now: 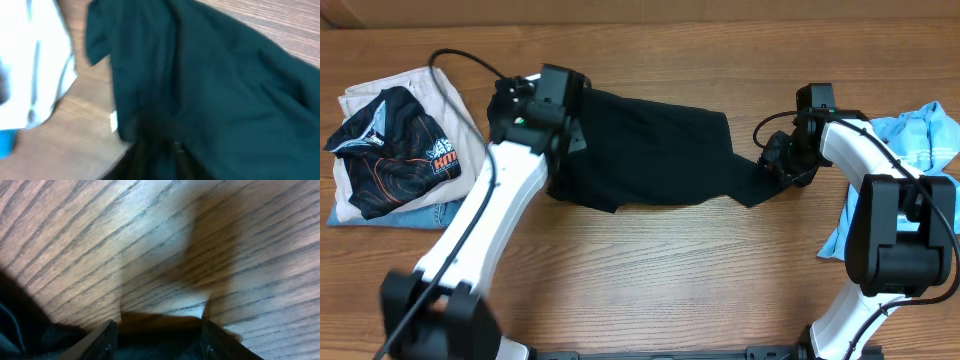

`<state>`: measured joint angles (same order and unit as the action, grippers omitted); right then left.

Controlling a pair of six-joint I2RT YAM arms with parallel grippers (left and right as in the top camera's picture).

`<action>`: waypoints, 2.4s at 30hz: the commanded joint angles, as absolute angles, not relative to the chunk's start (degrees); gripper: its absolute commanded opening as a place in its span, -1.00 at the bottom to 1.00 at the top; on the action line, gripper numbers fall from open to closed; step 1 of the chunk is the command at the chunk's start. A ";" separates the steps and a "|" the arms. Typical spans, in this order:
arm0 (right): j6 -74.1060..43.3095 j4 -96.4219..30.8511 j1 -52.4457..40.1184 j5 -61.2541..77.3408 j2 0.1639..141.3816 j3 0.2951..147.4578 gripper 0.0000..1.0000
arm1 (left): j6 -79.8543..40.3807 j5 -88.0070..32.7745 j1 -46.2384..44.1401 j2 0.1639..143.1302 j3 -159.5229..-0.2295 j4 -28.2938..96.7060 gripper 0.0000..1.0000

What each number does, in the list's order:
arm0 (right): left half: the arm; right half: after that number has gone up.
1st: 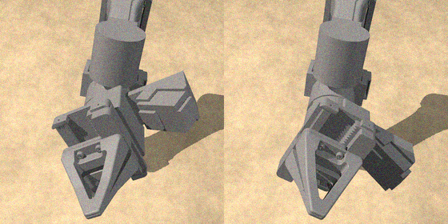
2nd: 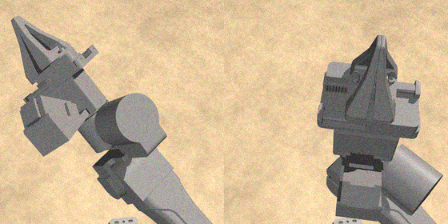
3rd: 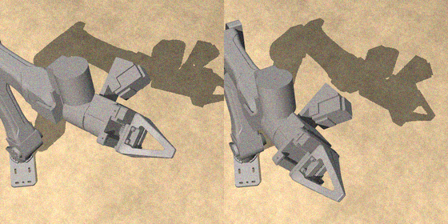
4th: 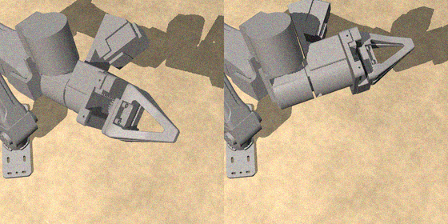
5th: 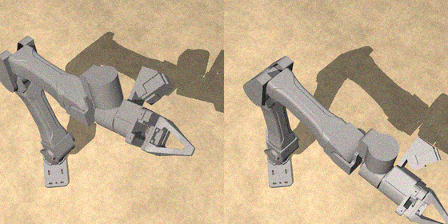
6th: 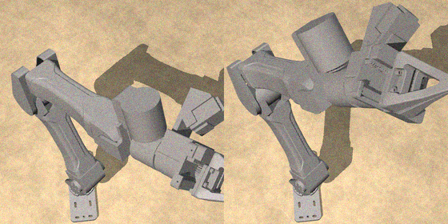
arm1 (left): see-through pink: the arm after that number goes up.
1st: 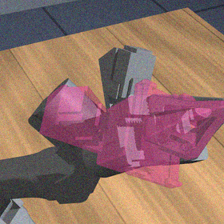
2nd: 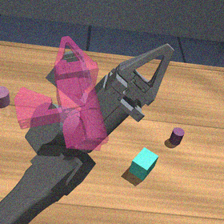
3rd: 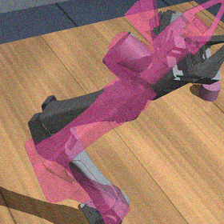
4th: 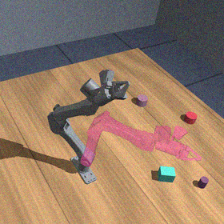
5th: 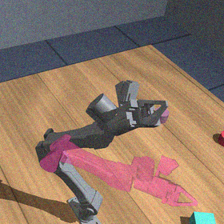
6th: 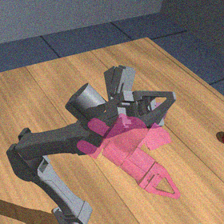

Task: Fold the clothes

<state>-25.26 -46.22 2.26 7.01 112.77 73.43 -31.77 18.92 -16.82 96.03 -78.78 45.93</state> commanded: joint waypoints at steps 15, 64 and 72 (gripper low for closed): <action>-25.12 -47.05 2.31 4.56 111.33 72.51 0.15 | -24.18 18.94 -16.40 97.78 -82.21 46.65 0.42; -25.10 -48.31 2.33 2.59 111.33 72.51 0.15 | -33.21 -4.01 -7.60 108.64 -78.11 42.83 -0.24; -25.12 -48.34 2.33 2.59 111.33 72.51 0.15 | -33.26 -1.04 -7.46 108.66 -78.11 41.71 -0.31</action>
